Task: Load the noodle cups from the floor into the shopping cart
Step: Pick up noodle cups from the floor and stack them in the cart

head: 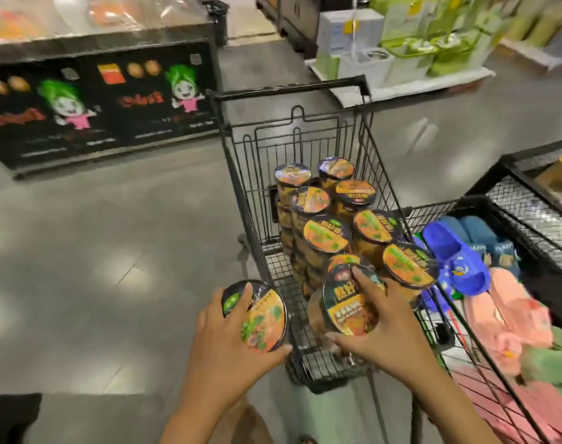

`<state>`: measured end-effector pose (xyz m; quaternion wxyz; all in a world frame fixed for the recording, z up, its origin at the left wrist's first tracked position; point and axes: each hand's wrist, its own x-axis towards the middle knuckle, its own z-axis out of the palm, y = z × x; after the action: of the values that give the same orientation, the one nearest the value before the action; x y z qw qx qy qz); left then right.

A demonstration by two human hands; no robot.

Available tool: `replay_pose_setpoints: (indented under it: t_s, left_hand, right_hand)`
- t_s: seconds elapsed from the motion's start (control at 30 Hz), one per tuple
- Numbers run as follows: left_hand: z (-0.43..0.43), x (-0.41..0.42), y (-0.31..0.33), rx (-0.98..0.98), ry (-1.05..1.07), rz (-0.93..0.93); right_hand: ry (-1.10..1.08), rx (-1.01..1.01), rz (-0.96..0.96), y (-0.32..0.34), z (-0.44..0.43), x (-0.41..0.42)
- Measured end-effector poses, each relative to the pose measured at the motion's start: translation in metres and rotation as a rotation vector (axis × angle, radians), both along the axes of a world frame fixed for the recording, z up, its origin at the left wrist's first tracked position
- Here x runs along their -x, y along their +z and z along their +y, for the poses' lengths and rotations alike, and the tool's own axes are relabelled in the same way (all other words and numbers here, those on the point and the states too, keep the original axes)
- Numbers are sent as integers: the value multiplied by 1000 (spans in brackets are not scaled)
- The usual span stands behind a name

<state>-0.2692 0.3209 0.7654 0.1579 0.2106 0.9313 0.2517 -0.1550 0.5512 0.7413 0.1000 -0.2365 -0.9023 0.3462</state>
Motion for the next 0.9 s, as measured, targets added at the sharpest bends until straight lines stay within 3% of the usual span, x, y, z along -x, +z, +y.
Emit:
replay_pose_setpoints:
  t_s: [0.5,0.9]
  left_hand:
    - [153,328,-2,-100,-212,-20]
    - [288,408,-59,-25,-433,44]
  right_hand:
    - [-440,-50,-146,21,143,285]
    - [-423,-186,-455,-29,253,384]
